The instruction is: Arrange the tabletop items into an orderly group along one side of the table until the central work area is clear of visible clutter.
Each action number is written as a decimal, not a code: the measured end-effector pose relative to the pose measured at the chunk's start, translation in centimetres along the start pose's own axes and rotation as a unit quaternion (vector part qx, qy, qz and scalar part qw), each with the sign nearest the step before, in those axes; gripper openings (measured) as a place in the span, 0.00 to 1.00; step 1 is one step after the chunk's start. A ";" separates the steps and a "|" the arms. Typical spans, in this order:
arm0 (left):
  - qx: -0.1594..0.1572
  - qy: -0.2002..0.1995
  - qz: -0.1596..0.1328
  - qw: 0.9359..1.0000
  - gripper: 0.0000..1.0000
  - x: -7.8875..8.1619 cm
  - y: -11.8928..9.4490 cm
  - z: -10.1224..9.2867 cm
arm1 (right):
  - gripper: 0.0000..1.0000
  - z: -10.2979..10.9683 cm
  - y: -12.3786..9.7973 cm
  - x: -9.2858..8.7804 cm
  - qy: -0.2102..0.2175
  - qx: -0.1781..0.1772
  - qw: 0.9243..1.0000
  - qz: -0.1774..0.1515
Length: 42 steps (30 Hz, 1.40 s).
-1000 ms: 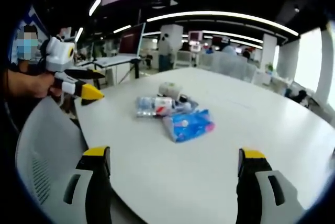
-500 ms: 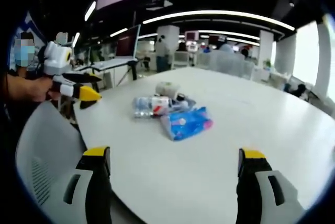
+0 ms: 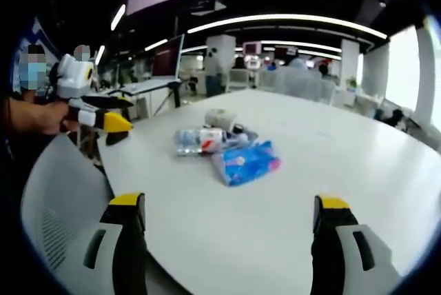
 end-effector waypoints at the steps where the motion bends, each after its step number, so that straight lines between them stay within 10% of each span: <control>1: 0.000 -0.002 0.001 1.000 0.91 0.0 0.0 0.0 | 1.00 0.0 0.0 0.0 0.001 0.001 1.000 -0.001; 42: -0.008 0.006 0.001 1.000 0.91 0.6 0.7 -0.5 | 1.00 -0.4 -0.3 -0.2 0.010 -0.006 1.000 -0.005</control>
Point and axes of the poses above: the point that each gripper's makers call its tool centre point, and the gripper's own axes: y roughly forward along the fingers, z roughly to its left, x roughly out of its top, the point moved 4 cm from there along -y, roughly backward along the fingers, and after that the axes turned 3 degrees about y, right-handed, at the moved point
